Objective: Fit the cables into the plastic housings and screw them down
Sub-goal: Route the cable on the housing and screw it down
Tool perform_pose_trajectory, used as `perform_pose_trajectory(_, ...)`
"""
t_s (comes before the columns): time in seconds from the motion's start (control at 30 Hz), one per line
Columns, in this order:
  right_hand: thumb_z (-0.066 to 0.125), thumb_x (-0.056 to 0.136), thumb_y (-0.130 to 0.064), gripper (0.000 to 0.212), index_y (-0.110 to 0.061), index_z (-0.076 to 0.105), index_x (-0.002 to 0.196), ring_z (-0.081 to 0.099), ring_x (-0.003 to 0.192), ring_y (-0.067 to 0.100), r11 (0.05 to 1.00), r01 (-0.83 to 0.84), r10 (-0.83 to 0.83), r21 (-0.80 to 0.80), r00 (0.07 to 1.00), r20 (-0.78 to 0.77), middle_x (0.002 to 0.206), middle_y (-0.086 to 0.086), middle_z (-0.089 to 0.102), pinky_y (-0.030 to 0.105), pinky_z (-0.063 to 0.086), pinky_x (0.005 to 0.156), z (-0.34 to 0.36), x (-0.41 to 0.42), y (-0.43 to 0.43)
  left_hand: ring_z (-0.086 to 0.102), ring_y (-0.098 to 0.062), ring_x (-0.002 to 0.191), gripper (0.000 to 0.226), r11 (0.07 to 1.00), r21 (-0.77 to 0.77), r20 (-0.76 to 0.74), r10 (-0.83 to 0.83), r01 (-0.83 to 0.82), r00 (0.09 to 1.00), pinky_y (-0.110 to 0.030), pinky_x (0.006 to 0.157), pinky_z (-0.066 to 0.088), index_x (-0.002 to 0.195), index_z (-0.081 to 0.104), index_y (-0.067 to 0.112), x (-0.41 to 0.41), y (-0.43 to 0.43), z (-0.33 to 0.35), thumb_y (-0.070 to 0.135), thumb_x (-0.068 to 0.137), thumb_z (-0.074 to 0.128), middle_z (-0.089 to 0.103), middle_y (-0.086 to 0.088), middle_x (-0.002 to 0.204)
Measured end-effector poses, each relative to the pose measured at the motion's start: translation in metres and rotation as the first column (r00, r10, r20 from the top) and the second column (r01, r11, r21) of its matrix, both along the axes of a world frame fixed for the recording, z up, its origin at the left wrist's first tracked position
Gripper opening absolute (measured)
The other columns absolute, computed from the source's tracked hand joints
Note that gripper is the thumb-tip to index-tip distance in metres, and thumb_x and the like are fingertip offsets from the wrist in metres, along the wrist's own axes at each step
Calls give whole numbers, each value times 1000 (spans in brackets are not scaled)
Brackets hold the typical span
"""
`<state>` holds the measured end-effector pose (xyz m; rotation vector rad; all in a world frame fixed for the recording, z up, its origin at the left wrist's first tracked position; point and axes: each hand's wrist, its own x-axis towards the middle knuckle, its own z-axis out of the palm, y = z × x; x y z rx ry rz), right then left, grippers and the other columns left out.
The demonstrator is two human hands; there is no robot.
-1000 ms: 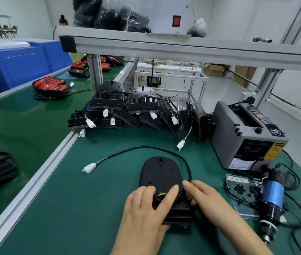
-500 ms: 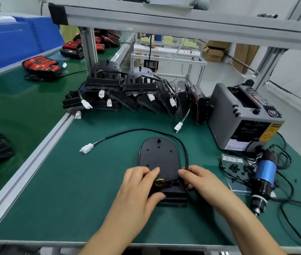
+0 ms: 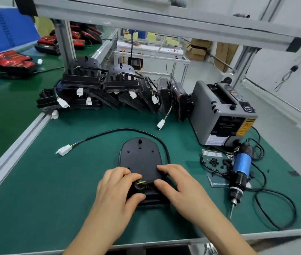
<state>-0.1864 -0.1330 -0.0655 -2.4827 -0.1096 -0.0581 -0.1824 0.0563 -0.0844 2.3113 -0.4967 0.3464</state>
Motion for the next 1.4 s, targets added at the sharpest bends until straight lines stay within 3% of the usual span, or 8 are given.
perform_pose_trajectory(0.2, 56, 90, -41, 30, -35, 57, 120, 45, 111, -9, 998, 18, -18, 52, 1000, -16, 120, -25, 51, 9, 33, 95, 5, 6, -27, 36, -3, 104, 50, 998, -31, -4, -45, 45, 999, -34, 90, 37, 108, 67, 25, 0, 6, -1, 56, 75, 48, 45, 23, 104)
perform_pose_trajectory(0.3, 57, 90, -29, 21, -30, 64, 110, 49, 109, 6, 966, 198, -189, -166, 979, 72, 111, -16, 59, 22, 38, 93, 14, 14, -67, 38, -5, 101, 49, 999, -18, 30, -42, 42, 999, -38, 87, 40, 106, 68, 24, 0, 7, -4, 55, 75, 47, 47, 21, 102)
perform_pose_trajectory(0.43, 51, 91, -22, 23, -29, 67, 105, 50, 105, 21, 712, 450, -407, -539, 890, 205, 110, -8, 65, 36, 44, 85, 30, 29, -128, 39, -8, 99, 49, 1000, -2, 36, -25, 25, 999, -40, 84, 41, 105, 69, 22, 1, 7, -4, 53, 75, 47, 50, 16, 99)
perform_pose_trajectory(1.13, 49, 87, -23, 26, -32, 68, 102, 43, 98, 20, 308, 279, -299, -910, 936, 186, 100, -7, 56, 29, 26, 72, 11, 64, -148, 38, -9, 96, 46, 998, 54, 45, 22, -24, 999, -37, 78, 42, 101, 69, 19, -5, 2, 1, 49, 77, 44, 52, 10, 96)
perform_pose_trajectory(1.2, 46, 91, -27, 25, -31, 69, 100, 44, 99, 20, 334, 323, -297, -886, 928, 226, 100, -8, 58, 29, 33, 74, 15, 62, -145, 37, -9, 97, 45, 998, 63, 36, 20, -23, 999, -35, 79, 41, 101, 69, 19, -6, 2, 3, 49, 77, 44, 52, 10, 97)
perform_pose_trajectory(1.27, 47, 94, -31, 25, -29, 71, 98, 46, 100, 22, 512, 379, -286, -771, 921, 263, 100, -6, 61, 32, 41, 78, 23, 59, -135, 36, -6, 100, 48, 997, 75, -3, 1, -1, 1000, -35, 83, 39, 103, 67, 23, -6, 3, 4, 53, 77, 41, 50, 15, 99)
perform_pose_trajectory(1.33, 56, 92, -28, 18, -26, 74, 95, 49, 96, 20, 796, 370, -277, -479, 926, 255, 97, -5, 65, 30, 40, 78, 34, 53, -114, 32, 5, 105, 55, 997, 66, -101, -23, 30, 995, -30, 93, 29, 109, 62, 34, -3, 6, 8, 64, 73, 34, 44, 26, 103)
perform_pose_trajectory(1.4, 64, 88, -21, 11, -25, 74, 86, 56, 86, 7, 958, 276, -262, -77, 953, 153, 88, -9, 67, 18, 37, 72, 44, 45, -83, 30, 10, 111, 56, 998, 55, -148, -35, 44, 988, -22, 94, 23, 109, 59, 44, 3, 9, 15, 72, 72, 28, 43, 31, 102)
